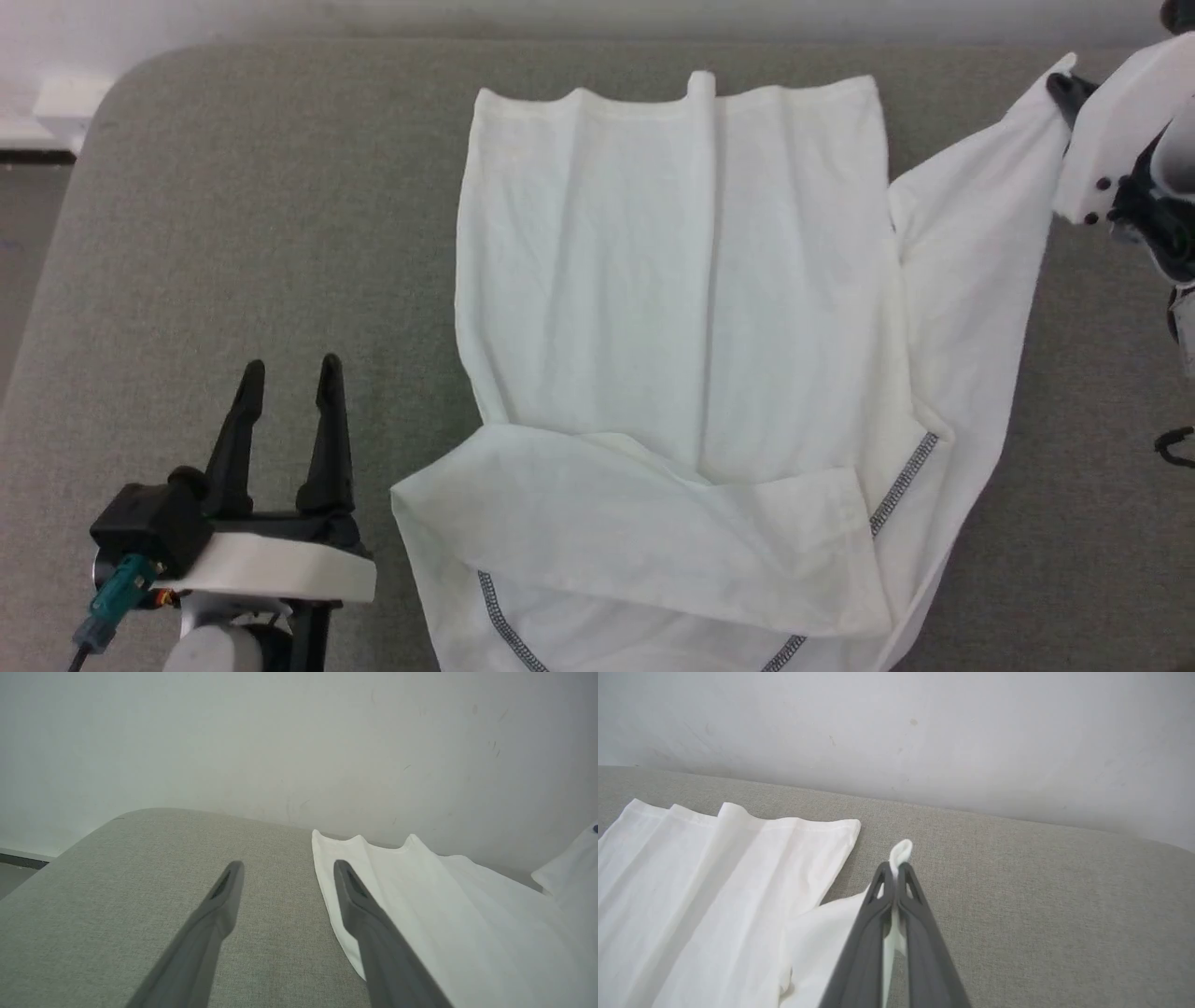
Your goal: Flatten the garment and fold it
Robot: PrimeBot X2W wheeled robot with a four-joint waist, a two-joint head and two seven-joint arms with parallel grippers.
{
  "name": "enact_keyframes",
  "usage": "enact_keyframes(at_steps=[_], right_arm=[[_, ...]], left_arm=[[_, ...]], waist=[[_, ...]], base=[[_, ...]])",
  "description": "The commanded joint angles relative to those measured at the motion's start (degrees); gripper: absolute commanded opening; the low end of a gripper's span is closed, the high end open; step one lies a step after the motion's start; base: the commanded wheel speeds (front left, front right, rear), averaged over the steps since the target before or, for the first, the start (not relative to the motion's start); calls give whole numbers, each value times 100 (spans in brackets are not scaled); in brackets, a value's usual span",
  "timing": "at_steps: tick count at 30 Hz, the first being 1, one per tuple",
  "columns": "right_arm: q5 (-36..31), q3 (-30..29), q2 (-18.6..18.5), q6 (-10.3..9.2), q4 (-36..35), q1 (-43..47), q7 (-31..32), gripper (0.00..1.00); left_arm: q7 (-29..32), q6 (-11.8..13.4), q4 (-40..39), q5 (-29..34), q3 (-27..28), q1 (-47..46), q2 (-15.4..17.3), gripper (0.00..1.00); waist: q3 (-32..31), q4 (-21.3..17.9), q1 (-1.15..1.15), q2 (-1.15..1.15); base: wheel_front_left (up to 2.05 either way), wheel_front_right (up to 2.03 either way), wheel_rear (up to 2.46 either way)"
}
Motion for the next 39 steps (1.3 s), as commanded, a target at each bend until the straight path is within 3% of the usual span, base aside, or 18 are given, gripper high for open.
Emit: enact_keyframes(at_steps=[1,10,14,17,21,25,30,35,36,37,38,39], right_arm=[[133,192,-76,-4,-275,222,-61,0],[806,1545,-188,-4,-3028,1710,258,0],[926,1943,137,-4,-3984,2379,446,0],[1075,2330,550,-4,-4278,2767,472,0],[1341,2978,1139,-4,-4011,3054,387,0],[1454,3397,1431,-4,-3201,3060,33,0],[1500,3744,1570,-4,-2116,2791,-651,0],[1971,4398,1583,-4,-1438,2448,-1298,0],[2101,4560,1584,-4,-1325,2408,-1376,9],[2205,4709,1584,-4,-1217,2356,-1461,36],[2270,4857,1584,-4,-1113,2292,-1545,75],[2362,4983,1584,-4,-1041,2240,-1644,100]], left_arm=[[53,61,-40,50,6,118,9,100],[345,195,-223,67,-98,553,9,100],[444,209,-257,58,-158,664,14,100],[507,210,-261,59,-222,708,8,100],[576,183,-248,44,-307,741,9,100],[622,104,-208,39,-430,670,14,100],[572,63,-112,7,-474,547,3,100],[446,17,85,-23,-519,399,-37,100],[422,10,129,-25,-527,365,-44,100],[402,5,171,-28,-533,333,-49,100],[385,3,211,-33,-536,304,-53,100],[372,3,252,-38,-536,277,-55,100]], waist=[[-762,-380,0,0],[-1410,-468,0,0],[-1597,-406,0,0],[-1700,-315,0,0],[-1741,-143,0,0],[-1644,93,0,0],[-1339,279,0,0],[-1115,331,0,0],[-1096,331,0,0],[-1082,326,0,0],[-1075,317,0,0],[-1077,305,0,0]], base=[[0,0,0],[0,0,0],[0,0,0],[0,0,0],[0,0,0],[0,0,0],[0,0,0],[0,0,0],[0,0,0],[0,0,0],[0,0,0],[0,0,0]])
